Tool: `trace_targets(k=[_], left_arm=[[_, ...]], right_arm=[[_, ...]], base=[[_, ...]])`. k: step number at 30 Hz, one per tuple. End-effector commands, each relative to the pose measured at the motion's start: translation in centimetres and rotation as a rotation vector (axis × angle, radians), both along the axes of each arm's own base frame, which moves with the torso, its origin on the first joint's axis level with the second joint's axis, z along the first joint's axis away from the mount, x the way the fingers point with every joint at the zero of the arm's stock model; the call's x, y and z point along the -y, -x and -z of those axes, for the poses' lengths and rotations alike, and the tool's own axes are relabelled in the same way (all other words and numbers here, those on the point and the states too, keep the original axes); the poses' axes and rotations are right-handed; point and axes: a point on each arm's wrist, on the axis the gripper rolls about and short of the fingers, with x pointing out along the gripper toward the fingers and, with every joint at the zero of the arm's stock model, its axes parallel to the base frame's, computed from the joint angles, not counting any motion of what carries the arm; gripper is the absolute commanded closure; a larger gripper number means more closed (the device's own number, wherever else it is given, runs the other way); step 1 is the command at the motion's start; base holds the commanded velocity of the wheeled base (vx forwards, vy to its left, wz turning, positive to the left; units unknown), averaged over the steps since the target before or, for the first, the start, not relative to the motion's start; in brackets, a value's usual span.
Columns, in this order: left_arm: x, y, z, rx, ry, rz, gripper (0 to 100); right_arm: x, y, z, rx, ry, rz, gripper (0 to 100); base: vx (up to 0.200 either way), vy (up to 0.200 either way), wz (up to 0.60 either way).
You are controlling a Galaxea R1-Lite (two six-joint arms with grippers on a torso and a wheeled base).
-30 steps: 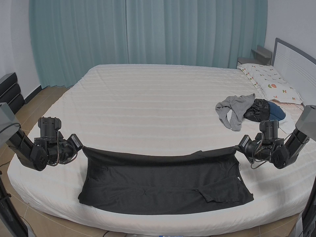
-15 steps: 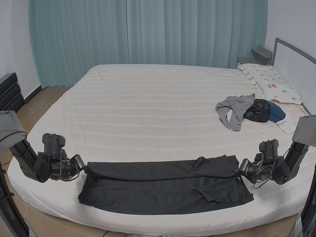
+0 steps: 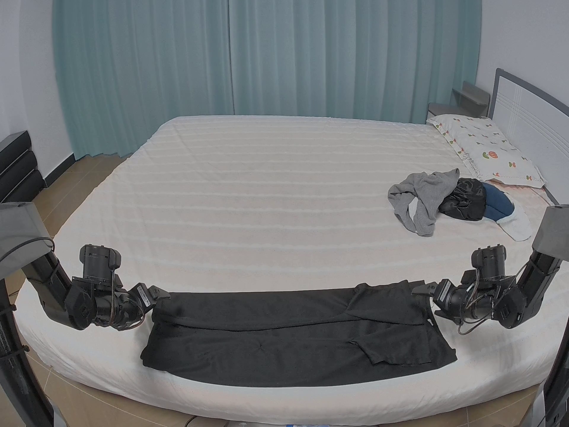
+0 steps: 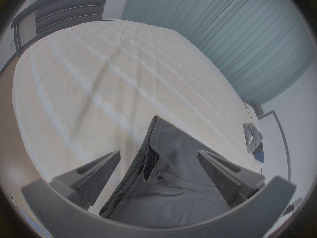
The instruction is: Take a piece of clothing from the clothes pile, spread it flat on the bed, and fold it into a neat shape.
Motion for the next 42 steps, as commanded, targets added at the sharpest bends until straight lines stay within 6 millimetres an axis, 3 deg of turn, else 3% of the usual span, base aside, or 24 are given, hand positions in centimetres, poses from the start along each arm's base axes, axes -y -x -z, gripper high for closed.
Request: trace_targets(k=[1,5,8,14,21,22,42], left_arm=[[-0.3,-1.2,-0.7,0.042,0.026,-0.037,0],[-0.4,-3.1,-1.4,0.088,0.082,-0.093,0],[-0.1,-5.2,0.5,0.066,0.098,-0.103,0],[0.4,-6.1,2.7,0.028,0.089,-0.086,0],[0.7,-7.0,3.0,0.04,0.08,-0.077,0],[0.7,-7.0,3.0,0.041,0.078,-0.077,100],[-0.8,-7.3,2.6,0.062,0.086,-0.151,100]], right_arm=[[1.1,-1.2,-2.4,0.1,-0.026,0.024,0],[1.3,-2.2,-1.7,0.093,-0.049,0.036,0],[1.4,-3.1,-0.1,0.041,-0.119,0.044,0],[1.3,-4.1,1.1,0.023,-0.127,0.041,0],[1.3,-4.2,1.1,0.028,-0.129,0.042,0],[1.3,-4.2,1.1,0.028,-0.129,0.042,0],[1.9,-4.0,0.9,0.022,-0.145,0.073,0]], base=[[0.0,0.0,0.0],[0.0,0.0,0.0],[0.0,0.0,0.0],[0.0,0.0,0.0],[0.0,0.0,0.0],[0.0,0.0,0.0],[0.0,0.0,0.0]])
